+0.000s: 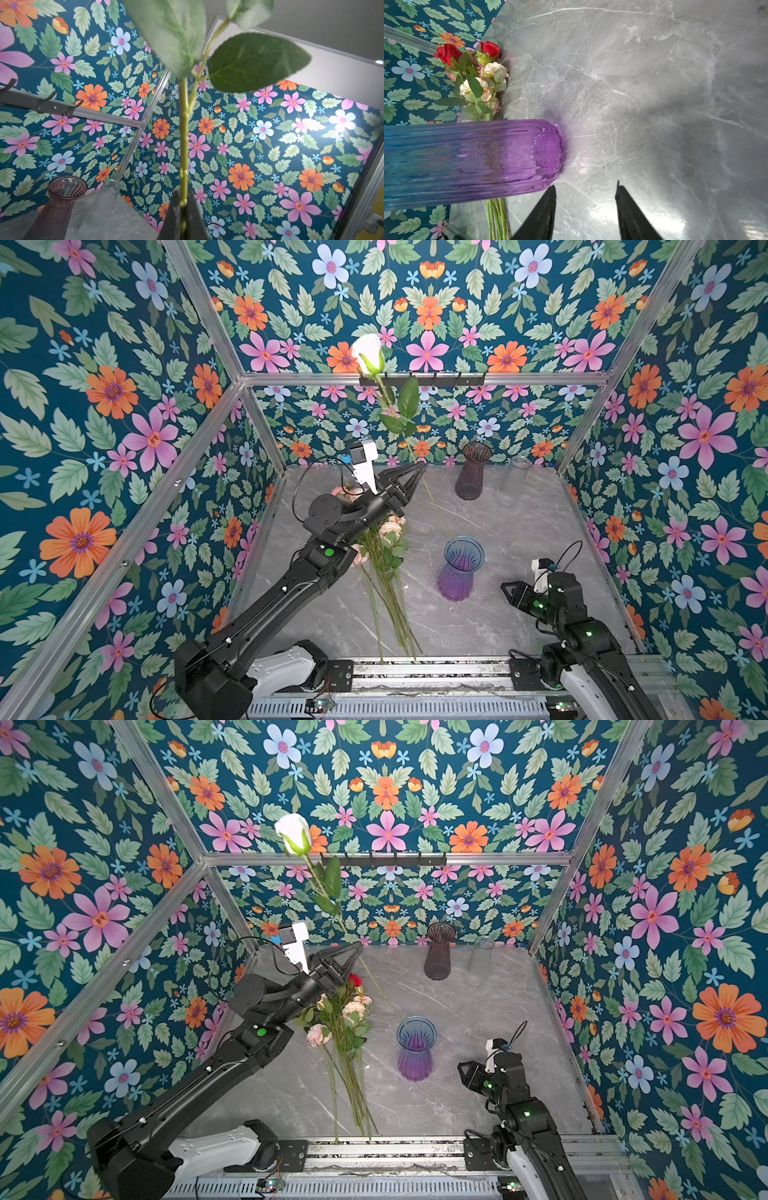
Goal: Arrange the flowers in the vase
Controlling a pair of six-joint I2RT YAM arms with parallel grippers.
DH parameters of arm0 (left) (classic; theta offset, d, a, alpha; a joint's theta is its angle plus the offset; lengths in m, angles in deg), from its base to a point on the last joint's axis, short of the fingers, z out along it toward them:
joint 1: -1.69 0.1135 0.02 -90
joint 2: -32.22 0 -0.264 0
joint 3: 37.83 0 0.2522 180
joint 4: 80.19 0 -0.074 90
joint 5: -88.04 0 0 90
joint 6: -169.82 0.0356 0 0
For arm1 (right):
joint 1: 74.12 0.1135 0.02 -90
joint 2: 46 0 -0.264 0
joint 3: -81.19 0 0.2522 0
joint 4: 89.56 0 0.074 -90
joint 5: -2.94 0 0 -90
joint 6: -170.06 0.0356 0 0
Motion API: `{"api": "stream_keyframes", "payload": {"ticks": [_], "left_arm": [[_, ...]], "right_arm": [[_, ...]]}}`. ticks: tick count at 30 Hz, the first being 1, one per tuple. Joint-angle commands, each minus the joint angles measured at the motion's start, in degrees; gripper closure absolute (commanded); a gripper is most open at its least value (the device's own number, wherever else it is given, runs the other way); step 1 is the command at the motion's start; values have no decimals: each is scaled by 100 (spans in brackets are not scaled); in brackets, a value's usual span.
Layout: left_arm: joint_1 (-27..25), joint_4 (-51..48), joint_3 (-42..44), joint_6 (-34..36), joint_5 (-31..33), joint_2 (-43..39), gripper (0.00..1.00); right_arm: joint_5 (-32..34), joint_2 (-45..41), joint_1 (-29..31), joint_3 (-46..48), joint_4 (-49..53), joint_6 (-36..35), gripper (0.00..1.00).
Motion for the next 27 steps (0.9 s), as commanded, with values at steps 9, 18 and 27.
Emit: {"api": "stream_keyframes", "payload": {"ticks": [9, 18, 27], "left_arm": [[-923, -636, -82, 1774, 929, 619, 100], [-1278, -119, 965, 1767, 1396, 785, 100], [-1278, -371, 1551, 1673, 1250, 457, 75]], "right_arm": [[-354, 53, 56, 40, -340, -153, 52], [-284, -3, 193, 35, -314, -169, 52], [131, -361, 249, 52, -85, -61, 52]]}}
